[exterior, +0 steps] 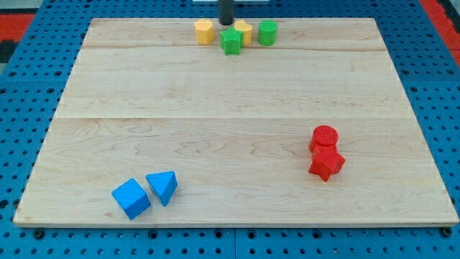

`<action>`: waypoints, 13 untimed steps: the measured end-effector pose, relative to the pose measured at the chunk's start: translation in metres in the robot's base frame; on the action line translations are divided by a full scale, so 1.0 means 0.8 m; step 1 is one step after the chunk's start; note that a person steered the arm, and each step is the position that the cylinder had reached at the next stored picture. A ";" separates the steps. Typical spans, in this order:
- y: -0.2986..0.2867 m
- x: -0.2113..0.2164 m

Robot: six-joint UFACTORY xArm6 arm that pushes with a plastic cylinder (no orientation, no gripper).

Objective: Move heart in between the red star and red circle

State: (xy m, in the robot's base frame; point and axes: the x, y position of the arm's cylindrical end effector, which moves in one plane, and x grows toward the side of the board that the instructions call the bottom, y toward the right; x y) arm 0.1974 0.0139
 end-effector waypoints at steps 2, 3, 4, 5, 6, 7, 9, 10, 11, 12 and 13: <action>0.045 0.101; 0.025 0.139; 0.001 0.113; -0.052 0.158; -0.070 0.193; -0.012 0.212; 0.113 0.233; 0.122 0.275; 0.089 0.232; 0.063 0.232; 0.064 0.267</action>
State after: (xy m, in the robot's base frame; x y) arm 0.4113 0.0651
